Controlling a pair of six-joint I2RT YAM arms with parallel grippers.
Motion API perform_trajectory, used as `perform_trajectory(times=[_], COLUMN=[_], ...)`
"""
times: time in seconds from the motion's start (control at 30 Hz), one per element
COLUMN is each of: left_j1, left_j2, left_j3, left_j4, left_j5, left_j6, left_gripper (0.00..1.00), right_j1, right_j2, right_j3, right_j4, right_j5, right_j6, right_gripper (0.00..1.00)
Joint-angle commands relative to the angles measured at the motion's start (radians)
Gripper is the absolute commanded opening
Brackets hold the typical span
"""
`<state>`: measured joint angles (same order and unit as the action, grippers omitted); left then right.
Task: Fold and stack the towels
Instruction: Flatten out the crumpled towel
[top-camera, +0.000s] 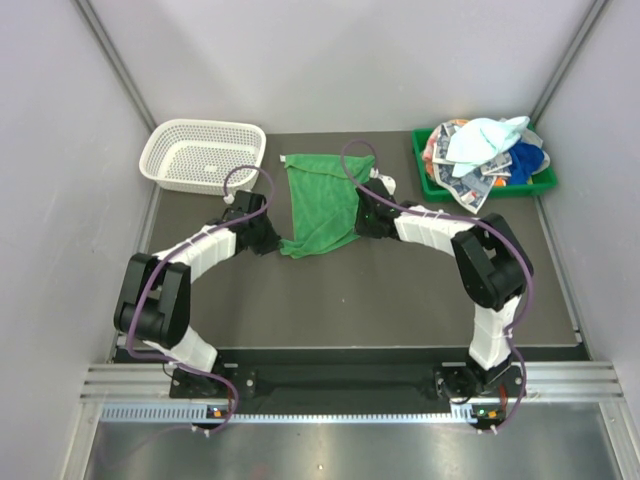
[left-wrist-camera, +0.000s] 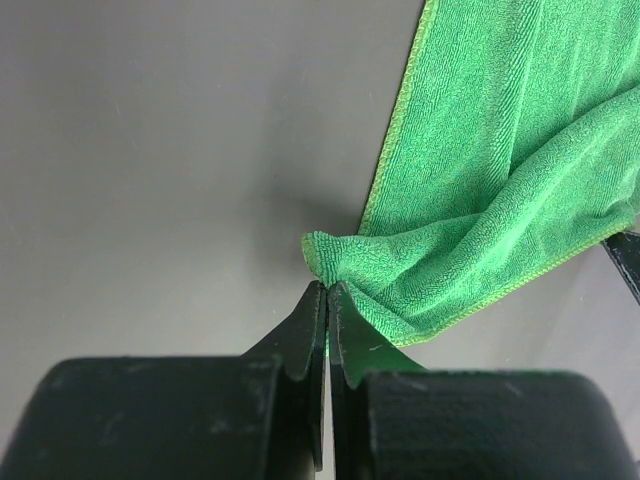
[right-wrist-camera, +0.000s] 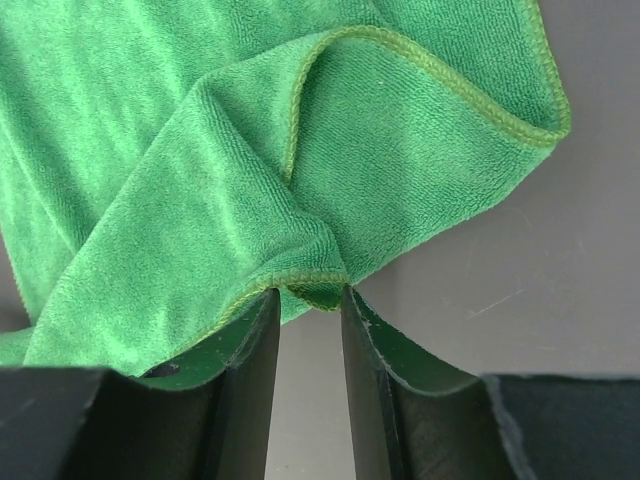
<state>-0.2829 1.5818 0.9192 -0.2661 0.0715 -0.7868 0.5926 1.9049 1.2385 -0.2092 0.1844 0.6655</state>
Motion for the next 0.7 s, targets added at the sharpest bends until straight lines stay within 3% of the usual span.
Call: perform_trajectory(times=[0.0, 0.67], left_j1=[0.007, 0.005], left_j2=[0.007, 0.010], left_j3=[0.033, 0.033], left_j4=[0.025, 0.025], left_j5=[0.008, 0.002], left_j6=[-0.002, -0.003], left_gripper=[0.00, 0.00], right_j1=[-0.007, -0.005], right_j2=[0.000, -0.001], right_j3=[0.030, -0.007], right_j4=[0.002, 0.024], right_j5=[0.041, 0.063], right_j6=[-0.006, -0.014], right_gripper=[0.31, 0.28])
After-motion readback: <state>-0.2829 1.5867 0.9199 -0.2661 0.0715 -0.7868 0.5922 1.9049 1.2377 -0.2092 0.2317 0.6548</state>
